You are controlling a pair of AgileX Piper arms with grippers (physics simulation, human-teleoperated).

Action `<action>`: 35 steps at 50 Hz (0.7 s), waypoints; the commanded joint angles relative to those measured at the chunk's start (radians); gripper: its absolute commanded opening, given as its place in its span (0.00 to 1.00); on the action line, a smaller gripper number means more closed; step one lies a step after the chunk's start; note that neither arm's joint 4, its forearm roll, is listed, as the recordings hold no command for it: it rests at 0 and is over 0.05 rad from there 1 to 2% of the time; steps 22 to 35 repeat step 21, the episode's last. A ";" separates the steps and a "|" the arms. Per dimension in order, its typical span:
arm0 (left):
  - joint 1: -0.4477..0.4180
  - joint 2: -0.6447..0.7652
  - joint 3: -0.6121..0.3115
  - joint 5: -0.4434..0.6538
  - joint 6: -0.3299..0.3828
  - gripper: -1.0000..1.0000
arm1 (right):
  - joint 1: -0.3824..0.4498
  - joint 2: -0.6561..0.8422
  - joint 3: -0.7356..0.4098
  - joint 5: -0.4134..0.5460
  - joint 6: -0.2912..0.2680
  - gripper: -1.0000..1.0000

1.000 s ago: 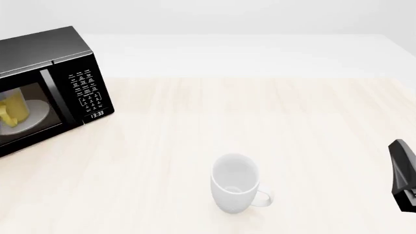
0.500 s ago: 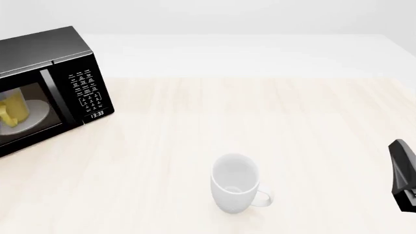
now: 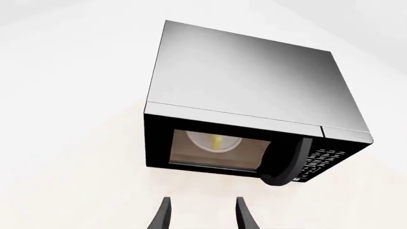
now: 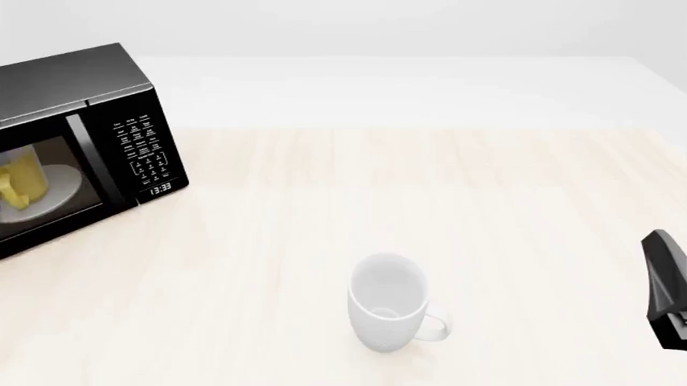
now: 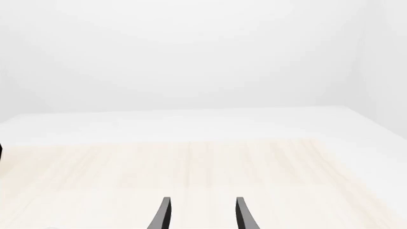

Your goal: Put the yellow and white mug in the microwave and close it.

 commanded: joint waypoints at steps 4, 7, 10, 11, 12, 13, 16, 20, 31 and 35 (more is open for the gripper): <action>-0.001 -0.092 -0.027 0.086 -0.019 1.00 | 0.000 0.000 0.000 0.000 0.000 1.00; 0.002 -0.098 -0.031 0.093 -0.021 1.00 | 0.000 0.000 0.000 0.000 0.000 1.00; 0.003 -0.105 -0.038 0.104 -0.023 1.00 | 0.000 0.000 0.000 0.000 0.000 1.00; 0.004 -0.108 -0.041 0.108 -0.025 1.00 | 0.000 0.000 0.000 0.000 0.000 1.00; 0.005 -0.120 -0.050 0.121 -0.028 1.00 | 0.000 0.000 0.000 -0.001 0.000 1.00; 0.003 -0.127 -0.054 0.126 -0.029 1.00 | 0.000 0.000 0.000 -0.001 0.000 1.00; 0.008 -0.134 -0.059 0.135 -0.032 1.00 | 0.000 0.000 0.000 0.000 0.000 1.00; 0.009 -0.142 -0.048 0.136 -0.032 1.00 | 0.000 0.000 0.000 -0.001 0.000 1.00; 0.010 -0.144 -0.049 0.137 -0.033 1.00 | 0.000 0.000 0.000 -0.001 0.000 1.00; 0.010 -0.144 -0.049 0.137 -0.033 1.00 | 0.000 0.000 0.000 -0.001 0.000 1.00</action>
